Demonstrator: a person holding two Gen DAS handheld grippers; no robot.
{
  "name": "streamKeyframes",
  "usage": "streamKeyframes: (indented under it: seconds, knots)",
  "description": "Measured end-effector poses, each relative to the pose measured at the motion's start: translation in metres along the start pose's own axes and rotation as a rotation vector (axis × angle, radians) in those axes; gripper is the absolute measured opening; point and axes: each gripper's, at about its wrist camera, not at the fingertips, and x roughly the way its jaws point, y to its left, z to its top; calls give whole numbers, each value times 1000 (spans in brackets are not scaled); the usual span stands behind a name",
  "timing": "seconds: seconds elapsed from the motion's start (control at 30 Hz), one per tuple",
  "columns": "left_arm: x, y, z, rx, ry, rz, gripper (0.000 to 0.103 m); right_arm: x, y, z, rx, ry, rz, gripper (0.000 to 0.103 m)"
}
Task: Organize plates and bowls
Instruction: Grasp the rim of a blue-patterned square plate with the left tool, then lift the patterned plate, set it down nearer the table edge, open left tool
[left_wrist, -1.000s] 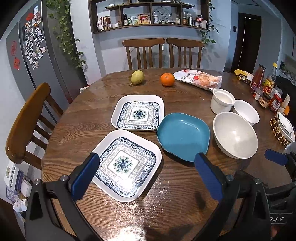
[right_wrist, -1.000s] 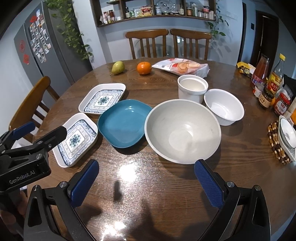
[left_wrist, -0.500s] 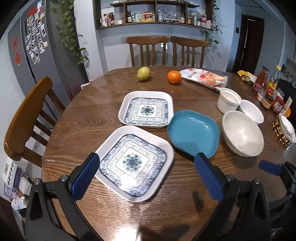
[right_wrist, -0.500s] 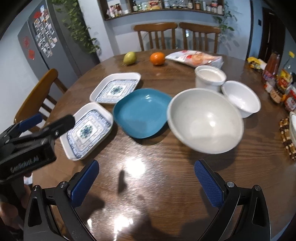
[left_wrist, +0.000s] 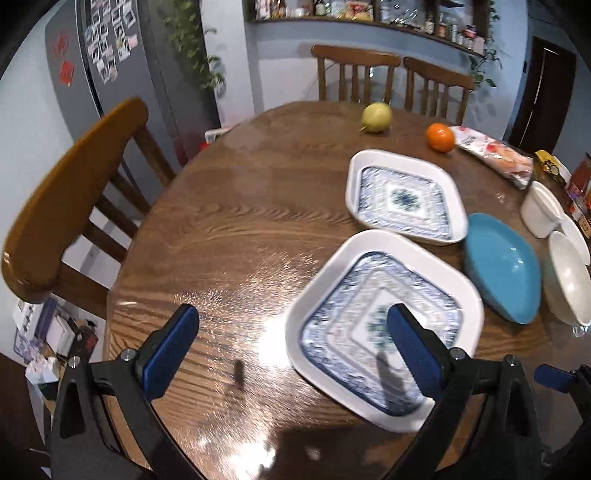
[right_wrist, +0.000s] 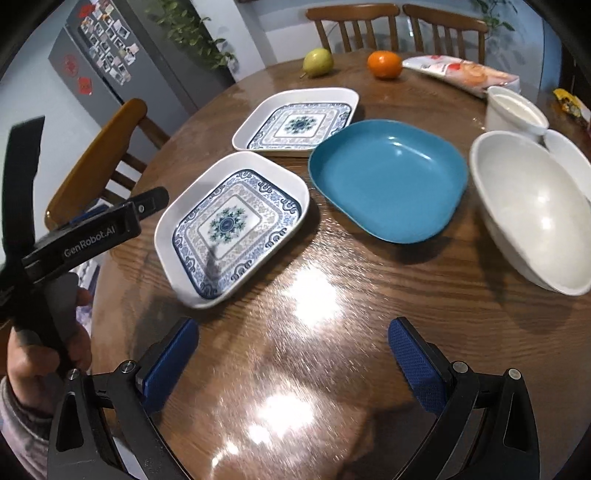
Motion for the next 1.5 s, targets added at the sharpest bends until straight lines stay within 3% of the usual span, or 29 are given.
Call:
streamKeyframes:
  seconds: [0.17,0.23,0.33,0.43,0.5,0.57,0.77,1.13,1.5]
  knots:
    - [22,3,0,12,54,-47,85,24,4,14,38,16,13,102]
    - [29,1,0,28,71,-60,77,32,5,19,58,22,21,94]
    - [36,-1,-1,37,96,-82,67,38,7,27,75,16,29,77]
    - [40,-3,-2,46,115,-113,48,44,10,35,76,24,35,55]
    - [40,-4,-4,44,119,-146,38,47,12,39,79,29,41,31]
    - [40,-4,-4,50,122,-151,34,50,11,40,75,31,17,22]
    - [30,-7,-15,59,134,-161,29,48,7,39,33,31,-14,20]
    - [-38,-43,-67,91,104,-224,25,-1,-26,0,-7,74,23,19]
    - [-46,-104,-98,162,170,-318,26,-26,-76,-23,41,96,-75,21]
